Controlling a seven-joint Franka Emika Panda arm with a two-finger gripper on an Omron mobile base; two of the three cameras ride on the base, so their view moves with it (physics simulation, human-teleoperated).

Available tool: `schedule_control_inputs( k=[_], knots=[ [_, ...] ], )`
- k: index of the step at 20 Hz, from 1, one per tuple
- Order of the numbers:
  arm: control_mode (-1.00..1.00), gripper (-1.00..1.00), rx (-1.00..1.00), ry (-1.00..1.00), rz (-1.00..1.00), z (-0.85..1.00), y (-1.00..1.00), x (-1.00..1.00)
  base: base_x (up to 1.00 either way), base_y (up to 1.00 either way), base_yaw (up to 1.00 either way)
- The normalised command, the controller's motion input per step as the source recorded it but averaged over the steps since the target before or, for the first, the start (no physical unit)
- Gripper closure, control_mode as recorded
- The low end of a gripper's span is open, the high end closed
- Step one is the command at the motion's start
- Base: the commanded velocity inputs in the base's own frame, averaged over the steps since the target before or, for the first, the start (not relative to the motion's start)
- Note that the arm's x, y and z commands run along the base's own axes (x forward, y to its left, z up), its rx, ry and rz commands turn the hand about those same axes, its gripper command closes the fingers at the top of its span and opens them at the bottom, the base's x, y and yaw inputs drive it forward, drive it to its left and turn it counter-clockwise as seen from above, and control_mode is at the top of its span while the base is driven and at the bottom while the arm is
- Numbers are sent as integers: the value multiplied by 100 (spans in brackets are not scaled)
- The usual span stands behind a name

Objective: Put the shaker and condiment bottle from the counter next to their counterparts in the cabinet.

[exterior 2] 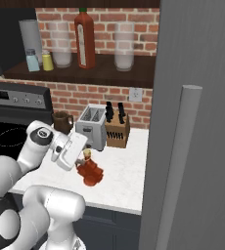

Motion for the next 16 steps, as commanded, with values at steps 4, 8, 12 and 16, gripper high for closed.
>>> schedule_control_inputs(
  k=[4, 8, 12, 16],
  knots=[
    [-100, 100, -7, 0, 8, 87, 14, -16, 0, 0, 0],
    [-100, 100, -8, 0, 21, 96, 17, -2, 0, 0, 0],
    [-100, 100, -6, 0, 36, 79, 14, -18, 0, 0, 0],
    [-100, 100, -8, 0, 41, 68, 15, -38, 0, 0, 0]
  ],
)
